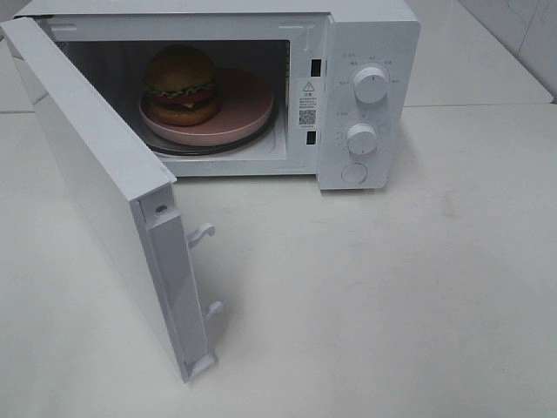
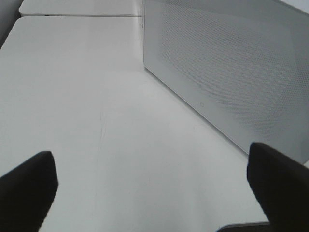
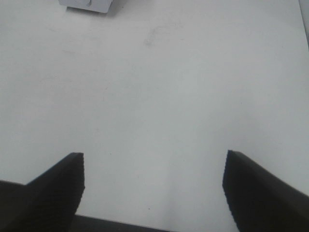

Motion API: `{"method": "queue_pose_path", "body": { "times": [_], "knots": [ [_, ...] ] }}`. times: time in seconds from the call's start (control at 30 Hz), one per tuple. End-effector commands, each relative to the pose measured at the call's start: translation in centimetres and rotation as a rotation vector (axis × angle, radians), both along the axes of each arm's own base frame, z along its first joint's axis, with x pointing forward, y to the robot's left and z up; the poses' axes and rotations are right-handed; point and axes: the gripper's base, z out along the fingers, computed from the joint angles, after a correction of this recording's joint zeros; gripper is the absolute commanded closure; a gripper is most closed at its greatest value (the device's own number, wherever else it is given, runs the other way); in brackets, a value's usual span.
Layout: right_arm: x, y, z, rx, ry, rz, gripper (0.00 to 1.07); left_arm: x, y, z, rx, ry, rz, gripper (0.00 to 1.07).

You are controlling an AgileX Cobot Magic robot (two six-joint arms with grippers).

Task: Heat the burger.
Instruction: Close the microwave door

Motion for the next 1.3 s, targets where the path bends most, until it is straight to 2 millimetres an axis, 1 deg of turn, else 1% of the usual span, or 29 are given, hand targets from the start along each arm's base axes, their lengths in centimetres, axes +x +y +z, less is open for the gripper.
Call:
{"method": "queue_pose_path", "body": {
  "times": [0.03,0.07,0.1,0.17,0.23,0.27,0.33,0.77,1.3],
  "knots": [
    [-1.0,0.3,-0.5,0.004,-0.083,0.035,0.31,-0.2,0.0,0.1,-0.001,-0.029,-0.005,0.04],
    [-1.0,0.3,-0.5,0.004,-0.083,0.035,0.31,-0.2,0.0,0.1,-0.001,-0.029,-0.005,0.04],
    [-1.5,0.3,-0.6,0.008,-0.124,0.042,0.31,-0.2,0.0,0.1,-0.001,-0.029,-0.005,0.04],
    [-1.8,0.3,-0.6,0.011,-0.143,0.038,0.31,-0.2,0.0,0.1,-0.001,-0.029,-0.005,0.04],
    [-2.5,0.1,-0.6,0.013,-0.192,0.028,0.31,-0.2,0.0,0.1,-0.001,-0.029,-0.005,0.04],
    [-2.5,0.1,-0.6,0.013,-0.192,0.028,0.31,-0.2,0.0,0.1,-0.001,-0.029,-0.005,0.04],
    [-3.4,0.0,-0.6,0.019,-0.249,0.026,0.32,-0.2,0.0,0.1,-0.001,-0.029,-0.005,0.04],
    [-3.4,0.0,-0.6,0.021,-0.247,0.024,0.35,-0.1,0.0,0.1,-0.002,-0.024,-0.004,0.04],
    [-3.4,0.0,-0.6,0.021,-0.247,0.024,0.35,-0.1,0.0,0.1,-0.002,-0.024,-0.004,0.04]
  ]
}}
